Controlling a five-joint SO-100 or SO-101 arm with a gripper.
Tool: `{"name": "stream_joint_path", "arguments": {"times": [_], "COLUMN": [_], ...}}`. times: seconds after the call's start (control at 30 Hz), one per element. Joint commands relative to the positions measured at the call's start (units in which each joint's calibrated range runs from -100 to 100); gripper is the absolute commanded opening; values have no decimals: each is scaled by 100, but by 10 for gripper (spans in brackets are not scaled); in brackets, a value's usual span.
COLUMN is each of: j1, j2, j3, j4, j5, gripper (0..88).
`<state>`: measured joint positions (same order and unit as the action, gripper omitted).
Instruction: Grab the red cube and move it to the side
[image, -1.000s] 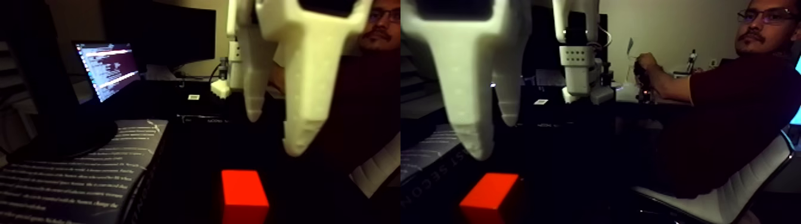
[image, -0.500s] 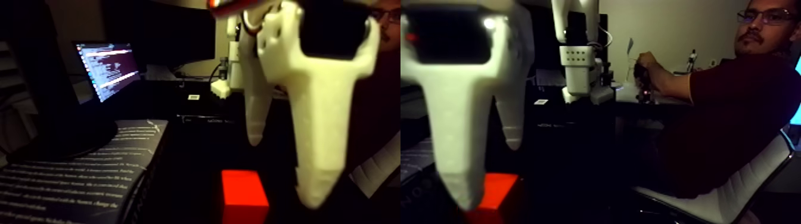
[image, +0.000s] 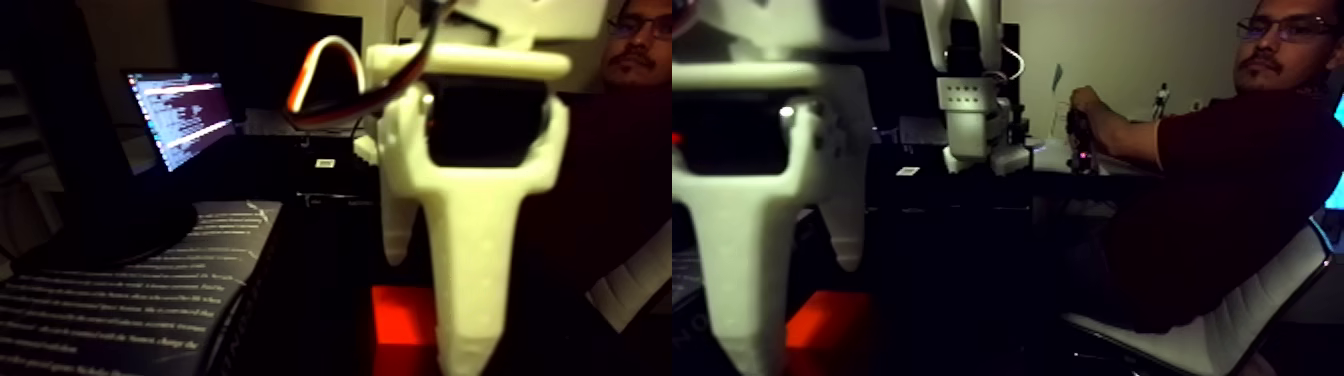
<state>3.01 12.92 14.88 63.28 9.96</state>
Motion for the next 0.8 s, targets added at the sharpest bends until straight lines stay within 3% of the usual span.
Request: {"name": "stream_joint_path", "arguments": {"times": [0.0,0.77], "j1": [40,-210], "j2": [3,389], "j3": [-187,-250], "j4": [-44,-407], "j5": [21,-238], "gripper": [332,332]}}
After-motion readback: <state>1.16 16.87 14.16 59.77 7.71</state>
